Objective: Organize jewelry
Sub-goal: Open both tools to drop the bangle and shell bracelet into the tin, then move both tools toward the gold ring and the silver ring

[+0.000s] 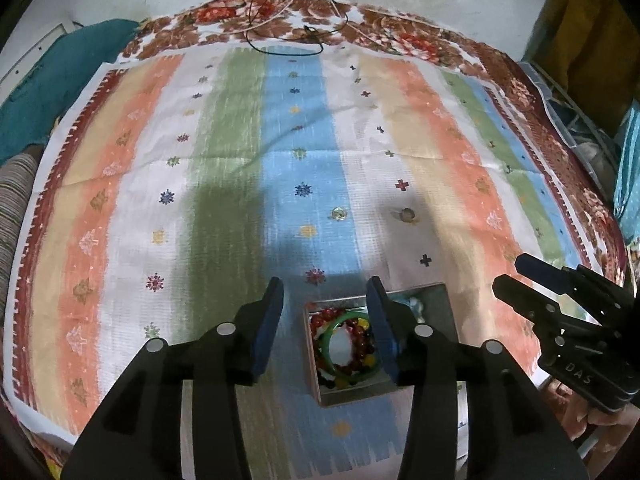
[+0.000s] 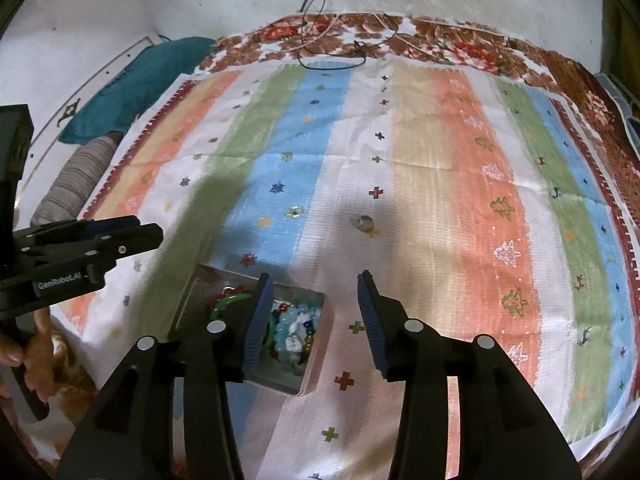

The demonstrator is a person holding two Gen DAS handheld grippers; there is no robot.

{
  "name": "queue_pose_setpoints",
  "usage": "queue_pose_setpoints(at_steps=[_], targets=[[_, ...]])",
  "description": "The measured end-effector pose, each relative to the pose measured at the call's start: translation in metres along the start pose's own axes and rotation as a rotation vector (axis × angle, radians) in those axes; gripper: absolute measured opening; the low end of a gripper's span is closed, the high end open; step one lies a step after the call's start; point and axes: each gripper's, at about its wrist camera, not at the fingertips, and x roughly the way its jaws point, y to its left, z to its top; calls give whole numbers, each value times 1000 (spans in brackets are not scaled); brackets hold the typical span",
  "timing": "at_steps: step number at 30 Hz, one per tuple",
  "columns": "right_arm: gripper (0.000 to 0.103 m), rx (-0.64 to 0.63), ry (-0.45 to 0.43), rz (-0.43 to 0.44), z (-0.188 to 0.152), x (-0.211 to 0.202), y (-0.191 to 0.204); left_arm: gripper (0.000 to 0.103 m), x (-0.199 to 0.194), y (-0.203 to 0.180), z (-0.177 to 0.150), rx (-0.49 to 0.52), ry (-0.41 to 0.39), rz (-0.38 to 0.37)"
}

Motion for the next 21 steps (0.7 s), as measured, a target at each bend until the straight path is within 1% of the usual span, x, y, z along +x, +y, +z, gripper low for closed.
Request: queue_pose_setpoints(at_steps=[5,11,15,21], targets=[[45,-1,20,-10,6,11,-3,49,6,-1,5,-16,4,-19],[45,7,40,-18,13,24,-6,49,20,-4,12,5,13,2],[45,-2,62,-31,15,36,-6,47,28,-4,15,11,28,-4],[45,8,75,-41,20,46,-10,47,38,-6,22,25,35,13]])
